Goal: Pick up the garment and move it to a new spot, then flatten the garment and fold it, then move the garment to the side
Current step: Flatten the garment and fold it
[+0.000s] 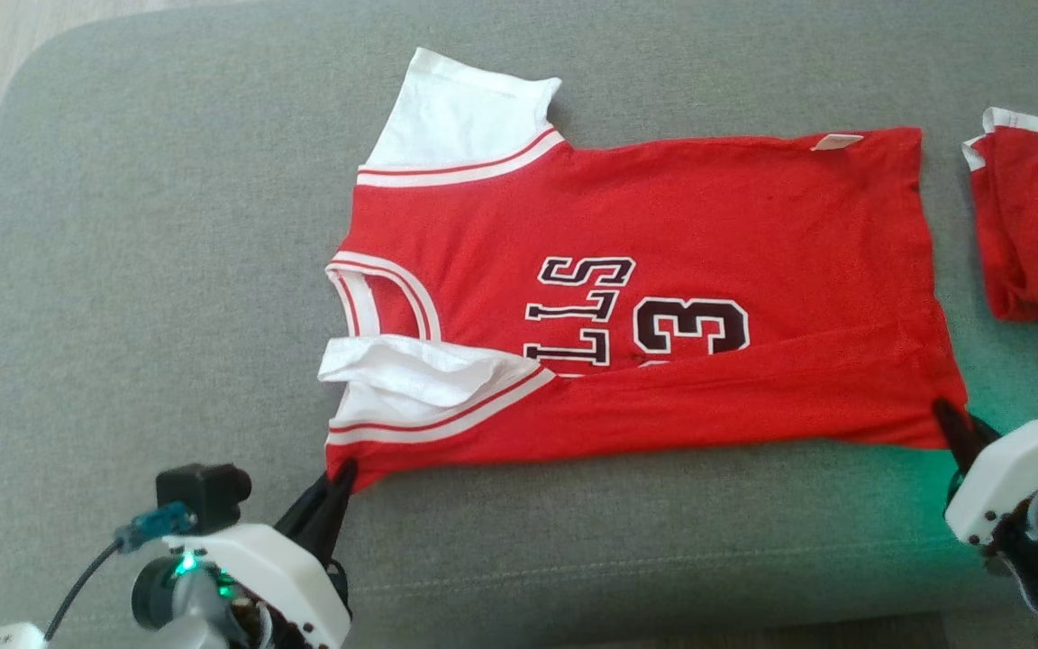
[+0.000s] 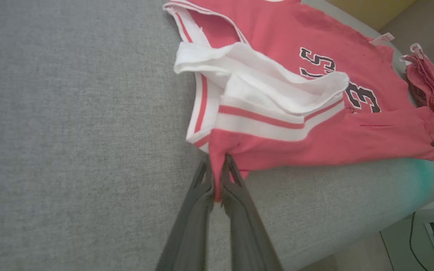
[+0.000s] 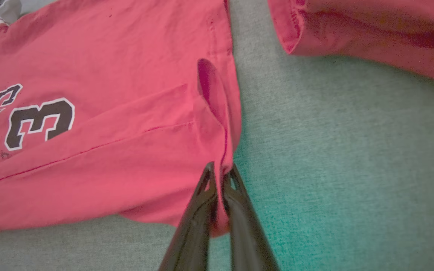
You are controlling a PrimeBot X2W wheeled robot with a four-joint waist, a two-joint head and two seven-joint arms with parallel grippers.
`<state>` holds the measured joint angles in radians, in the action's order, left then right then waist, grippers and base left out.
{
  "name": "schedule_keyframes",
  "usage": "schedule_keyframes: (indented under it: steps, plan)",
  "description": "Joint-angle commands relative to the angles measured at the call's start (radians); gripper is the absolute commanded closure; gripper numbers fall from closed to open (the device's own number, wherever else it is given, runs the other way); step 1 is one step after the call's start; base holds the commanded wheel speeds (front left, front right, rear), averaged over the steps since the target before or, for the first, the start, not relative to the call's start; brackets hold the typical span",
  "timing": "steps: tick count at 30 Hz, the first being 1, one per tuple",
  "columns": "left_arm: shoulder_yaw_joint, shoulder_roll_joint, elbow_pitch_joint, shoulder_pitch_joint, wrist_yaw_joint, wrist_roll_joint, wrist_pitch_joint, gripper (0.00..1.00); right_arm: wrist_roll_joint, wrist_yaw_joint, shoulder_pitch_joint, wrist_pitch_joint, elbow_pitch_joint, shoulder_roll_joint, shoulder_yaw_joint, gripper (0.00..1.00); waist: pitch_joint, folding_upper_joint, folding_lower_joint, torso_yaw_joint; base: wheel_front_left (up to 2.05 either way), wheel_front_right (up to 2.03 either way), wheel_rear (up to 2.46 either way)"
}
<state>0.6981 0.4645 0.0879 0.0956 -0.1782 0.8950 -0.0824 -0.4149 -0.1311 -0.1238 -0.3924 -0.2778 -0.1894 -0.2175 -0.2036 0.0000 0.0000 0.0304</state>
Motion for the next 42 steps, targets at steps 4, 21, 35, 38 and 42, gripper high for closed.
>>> schedule_keyframes:
  steps: [4, 21, 35, 38, 42]
  plan:
    - [-0.028, 0.043, -0.046, 0.028, -0.031, 0.004, 0.034, 0.00, 0.053, 0.000, -0.010, 0.034, 0.051, -0.003, -0.031, 0.00, 0.003, 0.0000, 0.0000, -0.008, 0.00, 0.00, 0.00]
    - [-0.085, 0.133, -0.079, 0.610, 0.031, -0.095, 0.289, 0.00, 0.122, 0.000, -0.095, 0.225, 0.266, 0.064, 0.124, 0.00, -0.148, 0.0000, 0.0000, -0.079, 0.00, 0.00, 0.00]
    - [0.004, 0.050, 0.418, 1.101, 0.194, -0.203, 0.444, 0.00, 0.062, 0.000, -0.193, 0.295, 0.243, 0.031, 0.253, 0.00, -0.364, 0.0000, 0.0000, -0.183, 0.00, 0.00, 0.00]
    - [0.012, 0.039, 0.493, 1.153, 0.205, -0.220, 0.444, 0.00, 0.053, 0.000, -0.208, 0.304, 0.240, 0.031, 0.265, 0.00, -0.390, 0.0000, 0.0000, -0.203, 0.00, 0.00, 0.00]
    - [0.029, 0.037, 0.580, 1.208, 0.214, -0.251, 0.437, 0.00, 0.046, 0.000, -0.224, 0.314, 0.235, 0.030, 0.274, 0.00, -0.415, 0.0000, 0.0000, -0.222, 0.00, 0.00, 0.00]
